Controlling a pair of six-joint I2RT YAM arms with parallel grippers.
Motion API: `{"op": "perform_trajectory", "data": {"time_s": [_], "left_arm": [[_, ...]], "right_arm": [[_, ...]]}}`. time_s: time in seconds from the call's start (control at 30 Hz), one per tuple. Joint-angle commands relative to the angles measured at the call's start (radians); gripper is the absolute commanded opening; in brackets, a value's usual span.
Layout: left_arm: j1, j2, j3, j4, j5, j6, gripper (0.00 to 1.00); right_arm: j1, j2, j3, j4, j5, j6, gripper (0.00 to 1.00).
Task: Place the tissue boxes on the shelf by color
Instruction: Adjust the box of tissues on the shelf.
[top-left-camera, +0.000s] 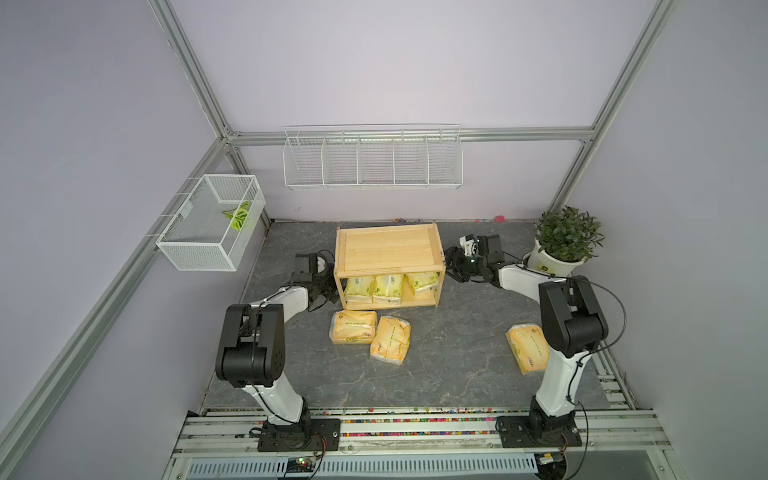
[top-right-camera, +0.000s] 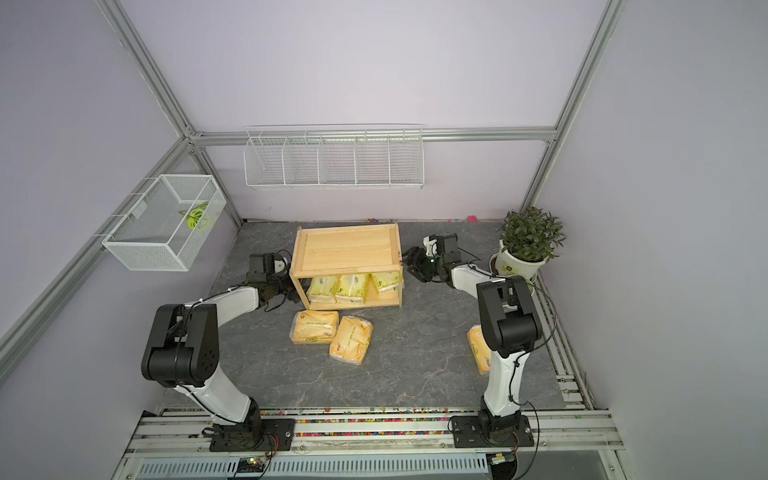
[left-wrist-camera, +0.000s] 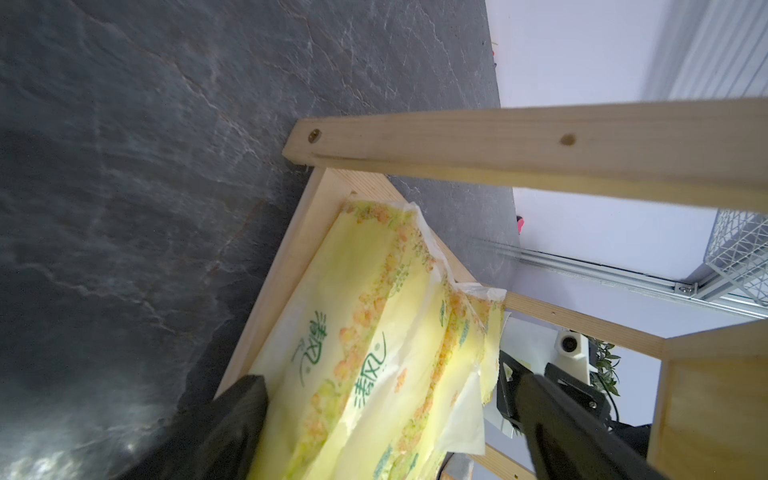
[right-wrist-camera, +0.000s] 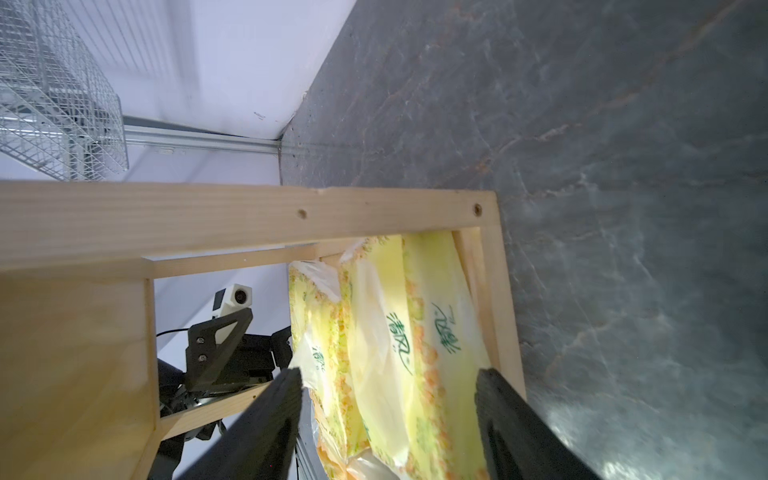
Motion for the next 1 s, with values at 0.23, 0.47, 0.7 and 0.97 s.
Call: {"op": "perform_trajectory", "data": {"time_s": [0.23,0.47,0.7,0.97], "left_arm": [[-0.009,0.005,0.013,0.004,0.012,0.022,1.00],[-0.009,0.004,0.010,0.004,0.013,0.025,1.00],[-0.017,-0.003,-0.009,0.019,0.013,0.015,1.00],[-0.023,-0.005,-0.018,0.035,0.012,0.008,1.00]], "right_arm": [[0.067,0.012,-0.022,-0.020,-0.002,-0.023,0.71],[0.090,-0.035,-0.071,0.004,-0.011,-0.009,0.71],[0.106,-0.028,-0.083,0.024,-0.029,0.011,0.71],[0.105,-0.056,-0.104,-0.034,0.017,-0.037,0.71]]}}
